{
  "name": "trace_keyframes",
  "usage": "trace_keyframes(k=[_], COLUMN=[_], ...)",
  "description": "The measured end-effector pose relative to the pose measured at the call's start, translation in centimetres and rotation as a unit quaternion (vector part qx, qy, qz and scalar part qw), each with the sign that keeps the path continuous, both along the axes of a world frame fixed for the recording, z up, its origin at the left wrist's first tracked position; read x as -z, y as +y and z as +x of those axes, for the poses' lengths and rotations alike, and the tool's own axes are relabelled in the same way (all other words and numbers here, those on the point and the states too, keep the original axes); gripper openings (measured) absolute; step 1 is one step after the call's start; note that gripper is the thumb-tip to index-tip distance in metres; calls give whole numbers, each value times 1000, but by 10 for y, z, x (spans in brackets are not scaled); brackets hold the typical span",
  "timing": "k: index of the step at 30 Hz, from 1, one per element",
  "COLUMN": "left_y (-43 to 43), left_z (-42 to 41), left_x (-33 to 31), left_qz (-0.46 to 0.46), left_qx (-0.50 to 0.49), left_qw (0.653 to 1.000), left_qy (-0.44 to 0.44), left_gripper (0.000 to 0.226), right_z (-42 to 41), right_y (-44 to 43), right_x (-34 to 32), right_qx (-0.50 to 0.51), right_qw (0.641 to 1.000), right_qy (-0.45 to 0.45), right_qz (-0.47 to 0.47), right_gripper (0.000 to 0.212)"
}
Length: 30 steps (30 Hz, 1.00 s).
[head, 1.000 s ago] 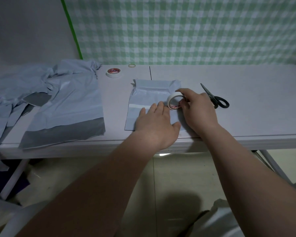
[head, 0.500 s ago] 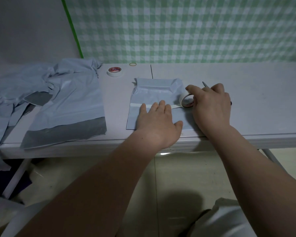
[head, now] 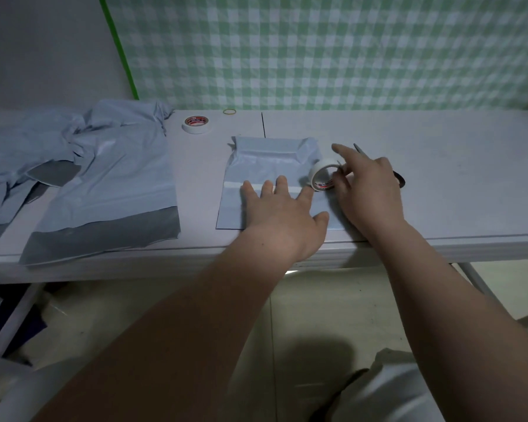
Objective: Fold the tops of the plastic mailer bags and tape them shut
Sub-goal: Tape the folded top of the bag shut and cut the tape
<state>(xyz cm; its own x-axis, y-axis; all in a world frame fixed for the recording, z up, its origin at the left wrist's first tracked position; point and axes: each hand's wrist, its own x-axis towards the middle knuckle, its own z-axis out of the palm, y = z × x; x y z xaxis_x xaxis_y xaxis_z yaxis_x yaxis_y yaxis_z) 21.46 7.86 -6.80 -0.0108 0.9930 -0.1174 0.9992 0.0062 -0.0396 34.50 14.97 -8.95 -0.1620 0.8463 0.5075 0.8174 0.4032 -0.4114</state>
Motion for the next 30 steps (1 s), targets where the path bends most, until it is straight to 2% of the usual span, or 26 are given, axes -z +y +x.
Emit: trace_keyframes(k=[2, 4, 14, 20, 26, 30], left_y=[0, 0, 3, 3, -2, -9], left_z=[2, 3, 4, 4, -9, -30], left_x=[-1, -2, 8, 7, 7, 5], left_qz=[-4, -2, 41, 48, 58, 72], left_qx=[-5, -9, 29, 32, -13, -42], left_qw=[1000, 1000, 998, 998, 996, 994], left_qy=[-2, -3, -45, -31, -71, -68], left_gripper=[62, 61, 60, 63, 61, 57], right_z=[3, 4, 2, -5, -16, -19], right_y=[2, 4, 1, 0, -4, -6], right_x=[0, 2, 1, -2, -4, -7], right_qx=[-21, -33, -39, -18, 36, 63], right_qw=[997, 996, 998, 999, 999, 997], right_qy=[58, 67, 44, -26, -33, -42], right_qz=[-41, -51, -34, -22, -16, -30], right_gripper=[43, 41, 38, 30, 45, 46])
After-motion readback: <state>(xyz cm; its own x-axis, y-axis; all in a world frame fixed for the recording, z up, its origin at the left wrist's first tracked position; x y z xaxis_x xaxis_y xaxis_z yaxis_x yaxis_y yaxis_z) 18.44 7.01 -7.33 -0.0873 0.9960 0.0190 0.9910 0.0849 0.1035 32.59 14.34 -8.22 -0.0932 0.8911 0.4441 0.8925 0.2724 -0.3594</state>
